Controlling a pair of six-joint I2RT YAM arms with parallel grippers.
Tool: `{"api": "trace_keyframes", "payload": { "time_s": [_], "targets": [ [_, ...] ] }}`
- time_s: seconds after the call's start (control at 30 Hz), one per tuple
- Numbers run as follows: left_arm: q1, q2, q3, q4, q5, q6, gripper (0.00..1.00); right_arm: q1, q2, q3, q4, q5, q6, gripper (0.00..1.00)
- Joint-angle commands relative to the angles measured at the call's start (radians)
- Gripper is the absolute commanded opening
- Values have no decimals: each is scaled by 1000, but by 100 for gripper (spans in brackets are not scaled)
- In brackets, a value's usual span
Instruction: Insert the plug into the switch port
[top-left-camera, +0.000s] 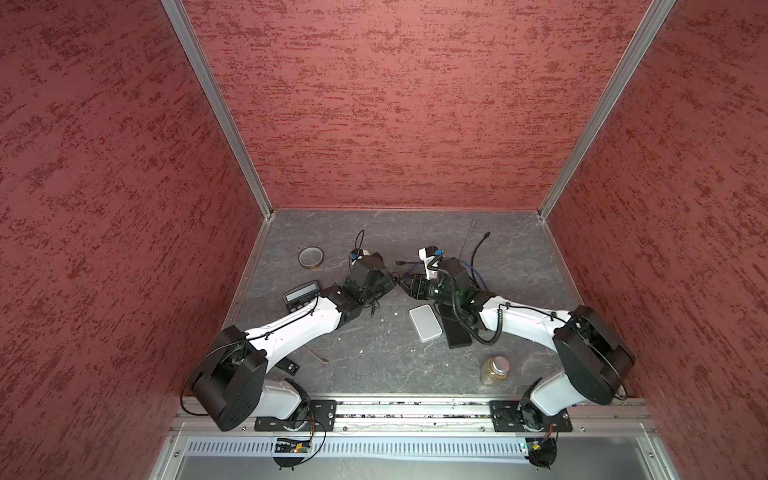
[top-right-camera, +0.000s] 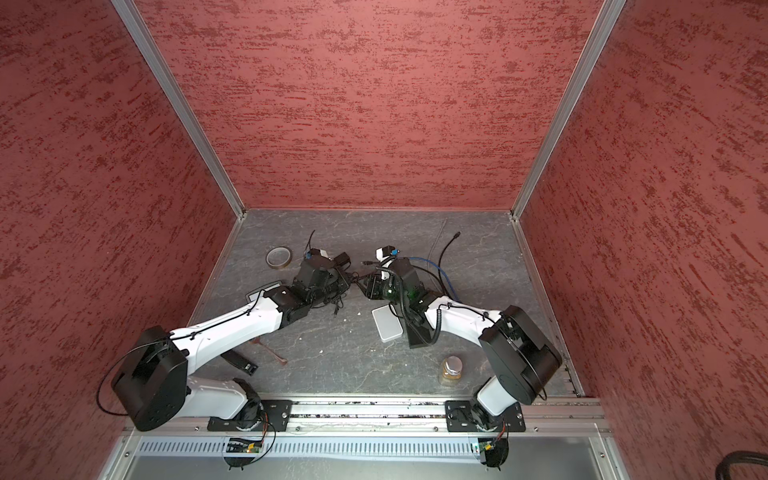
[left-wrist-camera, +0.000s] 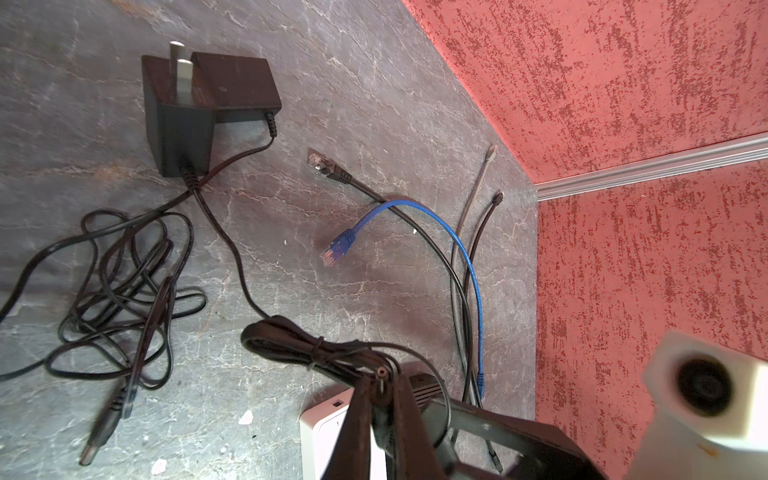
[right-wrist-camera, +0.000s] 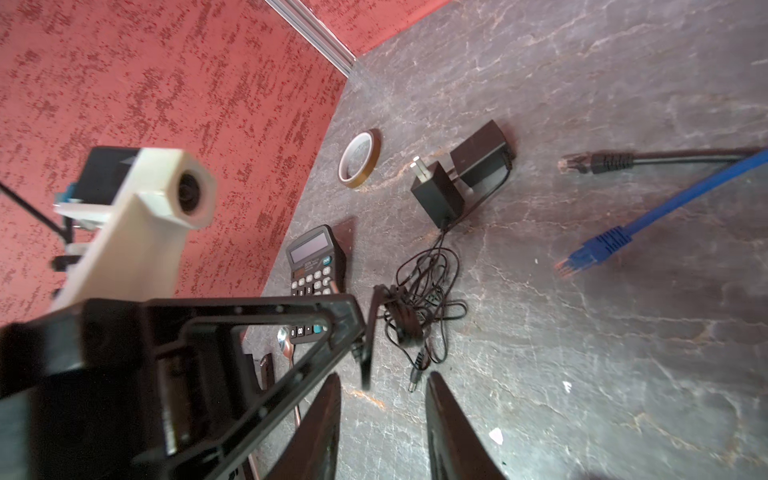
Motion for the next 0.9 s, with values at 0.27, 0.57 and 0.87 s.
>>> {"api": "trace_keyframes", "payload": {
  "time_s": [0.27, 0.57, 0.87],
  "targets": [
    [-16, -27, -36, 55, -8, -14, 0, 8, 53, 51, 97, -15, 27, 16],
    [-17, -40, -49, 34, -7, 7, 1, 8, 47, 77, 23, 7, -84, 0],
    [61, -189, -52, -136, -41, 163, 39, 8, -70, 103, -309, 81, -572, 0]
  ]
}}
